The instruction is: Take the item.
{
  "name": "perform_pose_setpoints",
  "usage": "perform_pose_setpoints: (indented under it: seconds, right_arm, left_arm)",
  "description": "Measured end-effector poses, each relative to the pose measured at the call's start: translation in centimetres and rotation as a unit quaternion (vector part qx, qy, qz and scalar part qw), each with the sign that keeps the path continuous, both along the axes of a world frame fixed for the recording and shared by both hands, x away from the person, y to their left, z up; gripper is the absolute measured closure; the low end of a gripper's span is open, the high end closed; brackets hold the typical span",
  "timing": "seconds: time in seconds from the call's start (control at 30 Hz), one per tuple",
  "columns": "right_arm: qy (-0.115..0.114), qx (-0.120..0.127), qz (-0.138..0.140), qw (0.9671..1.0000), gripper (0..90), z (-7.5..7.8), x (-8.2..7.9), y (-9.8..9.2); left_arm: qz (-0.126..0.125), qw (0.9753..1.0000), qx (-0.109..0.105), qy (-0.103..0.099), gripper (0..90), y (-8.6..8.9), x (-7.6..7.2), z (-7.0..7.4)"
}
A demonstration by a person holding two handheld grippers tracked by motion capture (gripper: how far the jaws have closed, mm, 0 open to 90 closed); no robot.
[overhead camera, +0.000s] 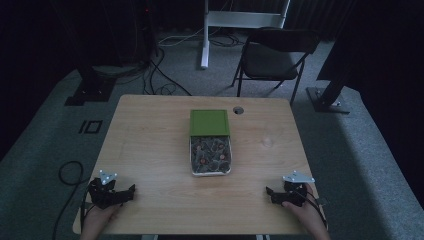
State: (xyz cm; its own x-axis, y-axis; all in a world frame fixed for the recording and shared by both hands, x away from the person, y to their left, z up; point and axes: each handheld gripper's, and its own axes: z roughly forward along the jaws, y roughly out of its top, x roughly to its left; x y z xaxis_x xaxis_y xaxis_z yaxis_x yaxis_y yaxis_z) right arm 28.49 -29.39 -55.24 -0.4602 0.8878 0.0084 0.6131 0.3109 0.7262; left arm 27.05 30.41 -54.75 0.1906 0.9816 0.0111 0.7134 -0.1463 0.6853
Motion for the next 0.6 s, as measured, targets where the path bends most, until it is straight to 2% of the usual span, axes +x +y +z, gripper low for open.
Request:
perform_pose_setpoints:
  seconds: [0.43,0.6]
  right_arm:
    - [0.0,0.0,-0.001,1.0,11.8,0.0,0.0,0.02]
    - [0.005,0.008,-0.007,0.9999,13.5,0.18,0.02,0.09]
  left_arm:
    - [-0.006,1.0,0.0,-0.001,0.2,0.11,-0.04,-0.02]
    - [-0.005,1.0,0.0,-0.001,0.2,0.1,-0.04,-0.02]
